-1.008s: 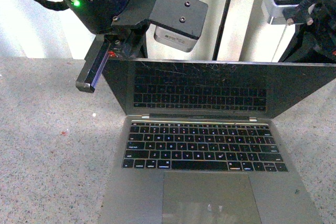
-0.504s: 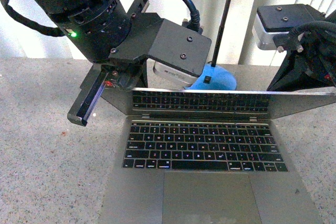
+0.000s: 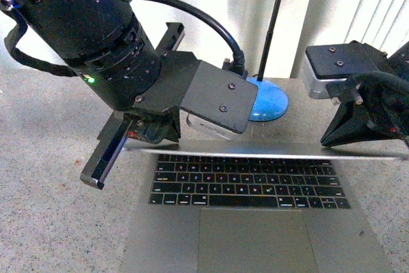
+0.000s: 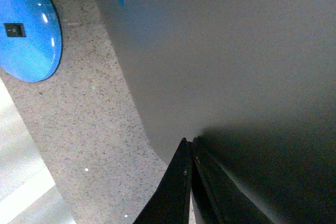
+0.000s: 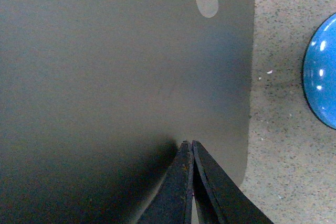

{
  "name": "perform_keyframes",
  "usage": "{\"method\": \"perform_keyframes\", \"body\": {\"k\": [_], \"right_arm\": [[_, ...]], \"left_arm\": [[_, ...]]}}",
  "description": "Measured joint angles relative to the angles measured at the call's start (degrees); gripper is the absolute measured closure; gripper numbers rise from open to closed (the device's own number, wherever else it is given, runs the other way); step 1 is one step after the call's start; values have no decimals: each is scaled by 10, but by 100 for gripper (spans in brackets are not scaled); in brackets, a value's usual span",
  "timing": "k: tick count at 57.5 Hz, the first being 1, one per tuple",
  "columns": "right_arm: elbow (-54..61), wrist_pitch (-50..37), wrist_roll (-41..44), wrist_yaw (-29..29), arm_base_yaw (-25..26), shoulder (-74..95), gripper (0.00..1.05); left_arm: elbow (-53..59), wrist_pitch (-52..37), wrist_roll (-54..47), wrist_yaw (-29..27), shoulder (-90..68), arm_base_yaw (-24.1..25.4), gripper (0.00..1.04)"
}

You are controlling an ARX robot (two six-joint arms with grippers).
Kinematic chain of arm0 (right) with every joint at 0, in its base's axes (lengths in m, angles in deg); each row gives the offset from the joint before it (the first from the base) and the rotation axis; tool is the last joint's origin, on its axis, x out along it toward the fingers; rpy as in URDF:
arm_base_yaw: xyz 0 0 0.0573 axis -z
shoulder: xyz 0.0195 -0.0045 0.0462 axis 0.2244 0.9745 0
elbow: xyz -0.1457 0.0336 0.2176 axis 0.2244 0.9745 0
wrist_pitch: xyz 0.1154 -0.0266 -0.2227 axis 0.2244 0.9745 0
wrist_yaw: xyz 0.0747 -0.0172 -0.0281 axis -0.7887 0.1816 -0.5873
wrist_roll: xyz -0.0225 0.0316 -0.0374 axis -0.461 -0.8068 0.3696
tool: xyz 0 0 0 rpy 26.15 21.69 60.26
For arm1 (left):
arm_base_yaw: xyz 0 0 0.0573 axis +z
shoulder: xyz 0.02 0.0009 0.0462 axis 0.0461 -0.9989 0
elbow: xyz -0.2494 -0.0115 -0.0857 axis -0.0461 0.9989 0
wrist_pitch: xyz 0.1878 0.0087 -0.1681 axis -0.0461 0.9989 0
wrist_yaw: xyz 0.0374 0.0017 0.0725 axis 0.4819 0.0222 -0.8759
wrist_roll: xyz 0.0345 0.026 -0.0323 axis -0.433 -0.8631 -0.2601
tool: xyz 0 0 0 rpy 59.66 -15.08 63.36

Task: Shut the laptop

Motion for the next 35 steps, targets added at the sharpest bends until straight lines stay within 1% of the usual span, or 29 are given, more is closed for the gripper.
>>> {"method": "perform_keyframes", "body": {"k": [17,35], "right_arm": [[30,-17,0,0,-7,0,102],[62,-49,-3,-8,-16,14,102]], "left_arm": [[31,-17,0,5,0,-6,101],[71,-59,4,23,-6,-14,101]]}}
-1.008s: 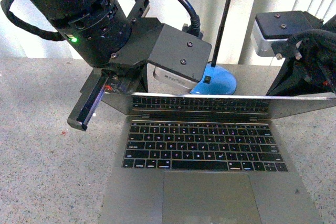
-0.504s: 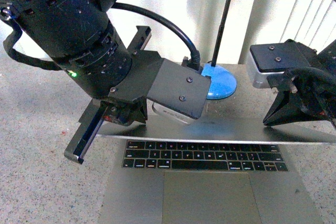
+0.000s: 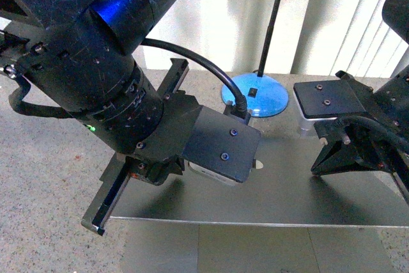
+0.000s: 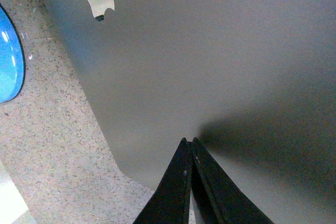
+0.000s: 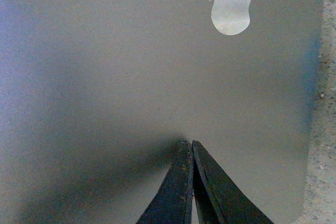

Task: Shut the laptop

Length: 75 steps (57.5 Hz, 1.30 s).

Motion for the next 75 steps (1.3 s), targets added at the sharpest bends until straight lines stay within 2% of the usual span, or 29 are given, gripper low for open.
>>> {"method": "perform_keyframes", "body": {"k": [37,64,75], "right_arm": [[46,-47,-8,-9,-8,47,102],[50,-49,-11,-11,-8,50,102],[46,-52,-24,-28,-9,32,102]], "left_arm": [[79,-87,26,28,-48,-7,101],[81,-85,27,30,-47,-3,101],[76,-84,27,32,-26,-1,101]]}}
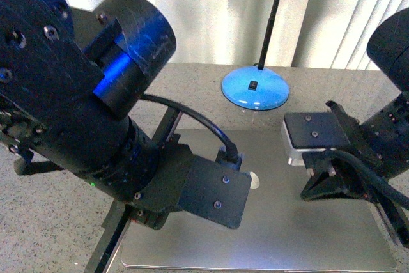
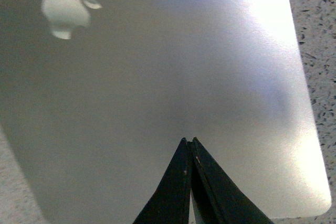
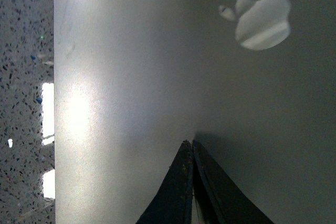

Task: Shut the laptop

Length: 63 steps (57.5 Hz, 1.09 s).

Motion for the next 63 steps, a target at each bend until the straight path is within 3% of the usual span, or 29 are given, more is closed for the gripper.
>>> {"method": "perform_keyframes", "body": {"k": [10,16,22,40,44,45,47,48,51,52,53,56,59,63], "right_arm": [[-2,-51,-30,-32,0,-49,102],[11,-147,-56,-31,-3,-97,102],[49,-258,-74,-27,-4,-147,102],[171,-457,-105,-15,8,-261,102],[204,-496,-104,-8,8,-297,102],[219,-523,-122,12,3,-308,102],[255,-606,-204,123,-10,-323,102],[264,-627,-216,152,-13,-327,102],[316,-724,-365,275,-17,-353,102],[331,-744,-427,305,-16,-363,102],[344,-757,-476,329,-12,-375,102],[372,-764,-576,348,2,-407,102],[393,-759,-661,345,19,-437,102],[421,-756,-730,339,34,-468,102]], "left_arm": [[-3,-27,12,24,57,12,101],[6,-54,19,51,115,33,101],[40,-99,40,74,171,65,101],[177,-260,171,126,329,165,101],[211,-286,210,140,371,206,101],[216,-292,216,139,378,215,101],[227,-304,228,138,389,238,101],[229,-306,231,138,391,242,101],[237,-317,252,131,399,265,100],[241,-328,270,120,399,266,100],[262,-385,325,60,404,268,101],[303,-476,424,-32,411,272,101],[338,-537,536,-90,425,275,101],[367,-567,662,-107,448,275,101]]}}
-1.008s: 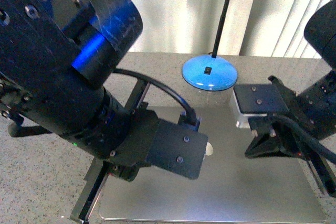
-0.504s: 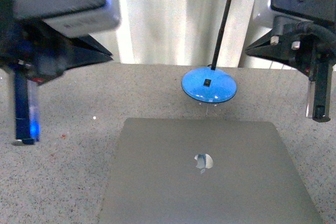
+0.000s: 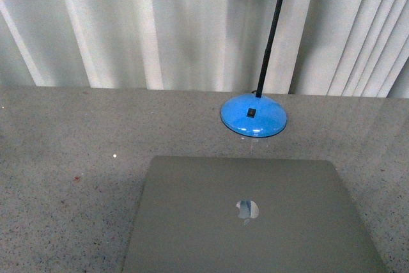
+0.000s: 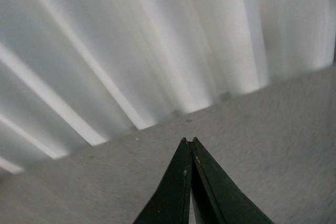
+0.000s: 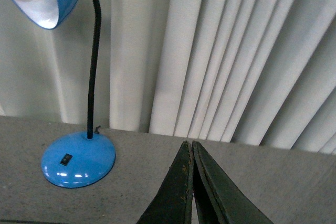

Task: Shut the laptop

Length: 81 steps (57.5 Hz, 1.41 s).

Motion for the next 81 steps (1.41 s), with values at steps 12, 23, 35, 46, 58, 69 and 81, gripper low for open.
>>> {"method": "perform_keyframes", "body": {"k": [12,23,35,46,58,69,81], "right_arm": [[70,1,-58,-24,14,-69,102],[119,21,-65,-62,57,-136,102],[155,59,-67,-66,60,-211,102],[175,100,-67,-66,60,-271,102],[206,117,-68,-66,60,-317,102],[206,184,-68,-66,60,-394,102],[206,256,-68,-66,60,-469,102]], "left_arm": [[75,-8,149,-1,65,-2,101],[119,9,166,0,131,-2,101],[153,44,171,0,198,-2,101],[174,85,173,0,260,-2,101],[193,99,174,0,304,-2,101],[193,164,175,0,377,-2,101],[193,233,175,0,448,-2,101]]}}
